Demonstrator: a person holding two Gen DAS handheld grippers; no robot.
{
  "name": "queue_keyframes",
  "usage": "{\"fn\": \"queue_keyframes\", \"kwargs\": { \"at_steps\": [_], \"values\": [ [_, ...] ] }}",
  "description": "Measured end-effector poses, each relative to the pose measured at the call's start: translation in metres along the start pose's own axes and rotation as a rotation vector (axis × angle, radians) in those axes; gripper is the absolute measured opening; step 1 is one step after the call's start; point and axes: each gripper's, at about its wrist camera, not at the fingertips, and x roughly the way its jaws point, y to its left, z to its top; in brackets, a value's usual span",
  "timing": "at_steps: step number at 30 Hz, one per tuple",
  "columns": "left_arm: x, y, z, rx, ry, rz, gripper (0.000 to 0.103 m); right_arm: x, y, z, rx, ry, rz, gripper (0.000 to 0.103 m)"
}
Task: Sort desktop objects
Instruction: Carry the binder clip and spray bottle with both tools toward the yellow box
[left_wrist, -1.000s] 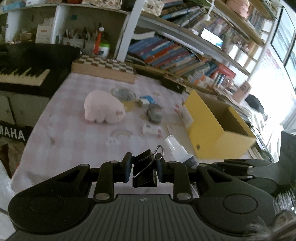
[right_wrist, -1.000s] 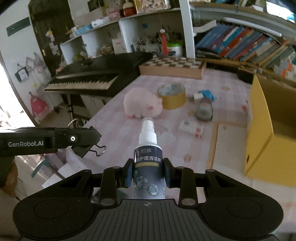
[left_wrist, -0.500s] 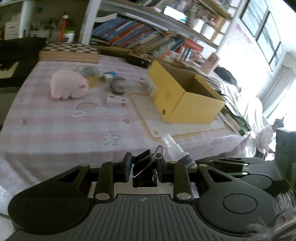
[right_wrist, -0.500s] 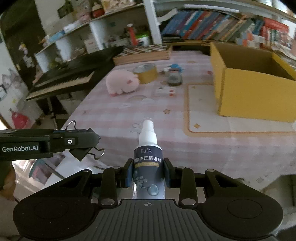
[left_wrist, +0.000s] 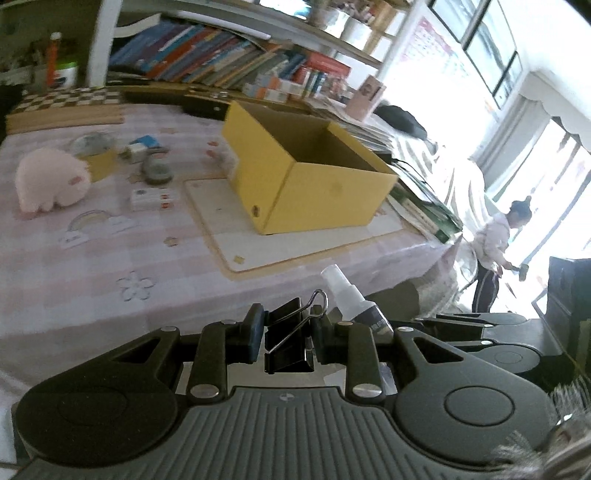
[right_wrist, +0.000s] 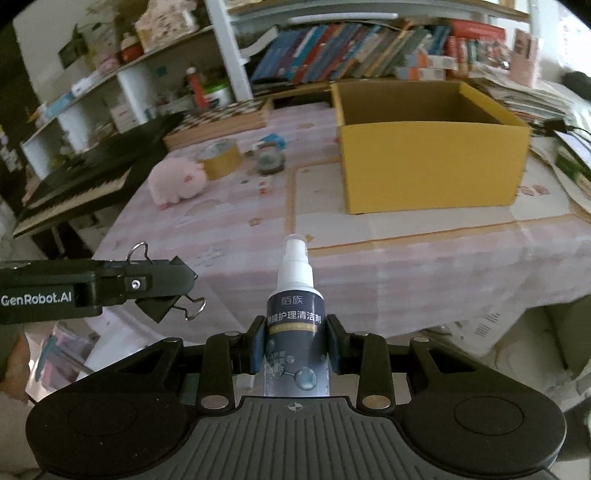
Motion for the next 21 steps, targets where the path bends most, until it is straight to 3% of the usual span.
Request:
{"fn": "queue_keyframes", "kwargs": {
  "at_steps": [21],
  "values": [
    [0.041, -0.039, 0.016, 0.060, 0.060, -0.077, 0.025, -0.012, -0.049, 0.000, 0.083, 0.001, -0.047, 0.033]
  ]
}}
